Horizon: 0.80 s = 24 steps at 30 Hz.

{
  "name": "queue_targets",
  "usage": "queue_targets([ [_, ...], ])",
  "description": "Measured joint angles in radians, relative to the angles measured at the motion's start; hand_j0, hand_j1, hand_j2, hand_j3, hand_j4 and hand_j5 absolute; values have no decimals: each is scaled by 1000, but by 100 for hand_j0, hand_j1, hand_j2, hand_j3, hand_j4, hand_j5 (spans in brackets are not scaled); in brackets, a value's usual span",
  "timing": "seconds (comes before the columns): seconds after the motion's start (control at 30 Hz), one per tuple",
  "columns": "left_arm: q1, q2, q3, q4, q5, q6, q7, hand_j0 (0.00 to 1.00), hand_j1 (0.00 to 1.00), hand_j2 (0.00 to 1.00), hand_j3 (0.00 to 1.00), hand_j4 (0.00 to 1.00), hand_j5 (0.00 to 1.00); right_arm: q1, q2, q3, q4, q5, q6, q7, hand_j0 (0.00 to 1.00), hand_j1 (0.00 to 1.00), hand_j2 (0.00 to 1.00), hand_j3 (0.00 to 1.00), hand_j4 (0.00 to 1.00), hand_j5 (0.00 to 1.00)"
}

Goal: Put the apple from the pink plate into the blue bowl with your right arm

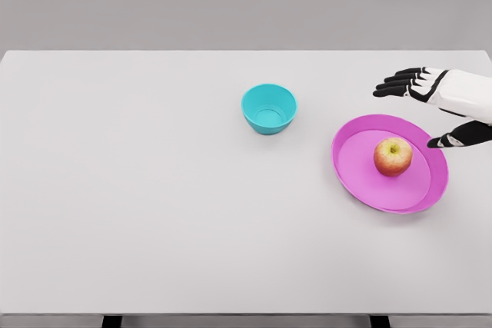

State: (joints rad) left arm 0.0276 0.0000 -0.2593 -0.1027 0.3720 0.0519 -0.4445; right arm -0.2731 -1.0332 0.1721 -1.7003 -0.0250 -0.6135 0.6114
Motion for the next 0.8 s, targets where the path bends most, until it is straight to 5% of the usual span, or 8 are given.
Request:
queue_targets([
  [0.33, 0, 0, 0, 0, 0, 0, 0, 100, 100, 100, 100, 100, 100, 34, -7, 32, 4, 8, 42, 0, 100, 100, 100, 100, 100, 100],
  [0.57, 2, 0, 0, 1, 0, 0, 0, 100, 100, 100, 100, 100, 100, 31, 25, 62, 24, 119, 124, 0, 100, 100, 100, 100, 100, 100],
  [0.8, 2, 0, 1, 2, -1, 0, 0, 100, 100, 100, 100, 100, 100, -47, 93, 130, 116, 222, 146, 0, 100, 100, 100, 100, 100, 100],
])
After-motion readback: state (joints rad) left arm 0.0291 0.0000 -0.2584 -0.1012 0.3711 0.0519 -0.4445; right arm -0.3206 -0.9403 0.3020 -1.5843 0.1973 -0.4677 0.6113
